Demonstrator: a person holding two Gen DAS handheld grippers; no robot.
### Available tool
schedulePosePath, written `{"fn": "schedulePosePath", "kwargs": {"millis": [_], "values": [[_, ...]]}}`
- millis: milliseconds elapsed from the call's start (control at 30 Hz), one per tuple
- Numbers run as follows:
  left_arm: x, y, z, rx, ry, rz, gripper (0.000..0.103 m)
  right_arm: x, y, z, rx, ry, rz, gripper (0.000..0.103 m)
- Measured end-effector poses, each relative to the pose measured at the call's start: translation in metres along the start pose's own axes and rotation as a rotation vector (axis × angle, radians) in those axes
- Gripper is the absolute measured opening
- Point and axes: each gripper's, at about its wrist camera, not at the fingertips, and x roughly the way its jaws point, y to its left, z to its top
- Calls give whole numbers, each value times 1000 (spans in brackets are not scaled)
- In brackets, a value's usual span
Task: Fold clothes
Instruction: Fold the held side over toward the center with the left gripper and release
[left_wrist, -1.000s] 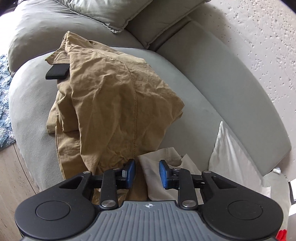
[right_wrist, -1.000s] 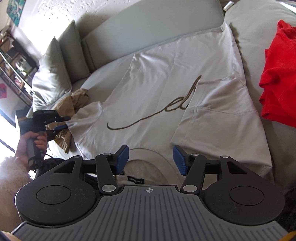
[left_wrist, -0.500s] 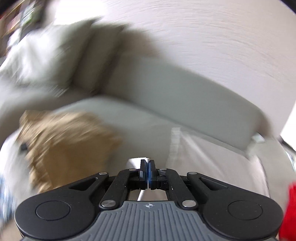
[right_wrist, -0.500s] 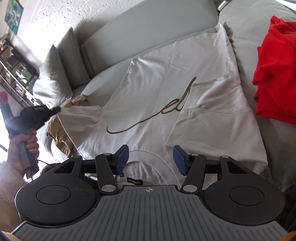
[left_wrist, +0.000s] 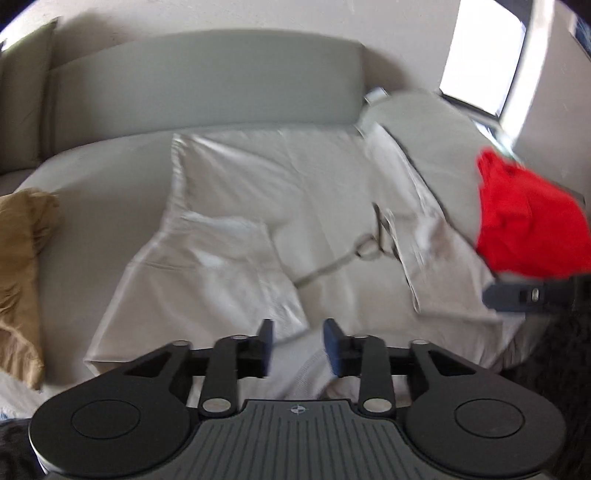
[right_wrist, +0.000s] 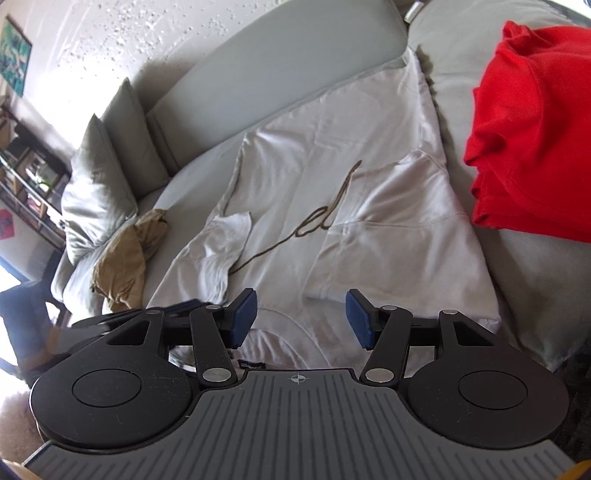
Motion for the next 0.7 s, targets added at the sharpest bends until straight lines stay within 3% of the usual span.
{"fn": "schedulePosePath", "kwargs": {"millis": [67, 167, 200, 333, 500, 533, 567, 600, 700], "values": [[-16, 20, 6, -110, -55, 52, 39, -1, -5, 1, 19, -9, -5, 60], [-11, 65, 12, -270, -43, 180, 37, -2, -13, 4, 40, -24, -20, 60], [-8, 77, 12, -311, -31, 191, 37, -1, -16, 4, 50, -25, -24, 60], [11, 111, 7, -429, 75, 98, 38, 0, -21, 3, 67, -22, -41, 60], [28, 115, -1, -464, 158, 57, 34, 4, -15, 2, 50, -16, -50, 60], [29, 112, -1, -451, 163, 60, 26, 4, -15, 2, 48, -12, -50, 60], [28, 110, -1, -441, 169, 65, 8, 5, -14, 1, 47, -9, -49, 60], [26, 107, -1, -432, 174, 70, 1, 6, -14, 0, 45, -7, -50, 60], [13, 96, -3, -366, 154, 178, 1, 7, -13, 0, 41, 0, -55, 60]]}}
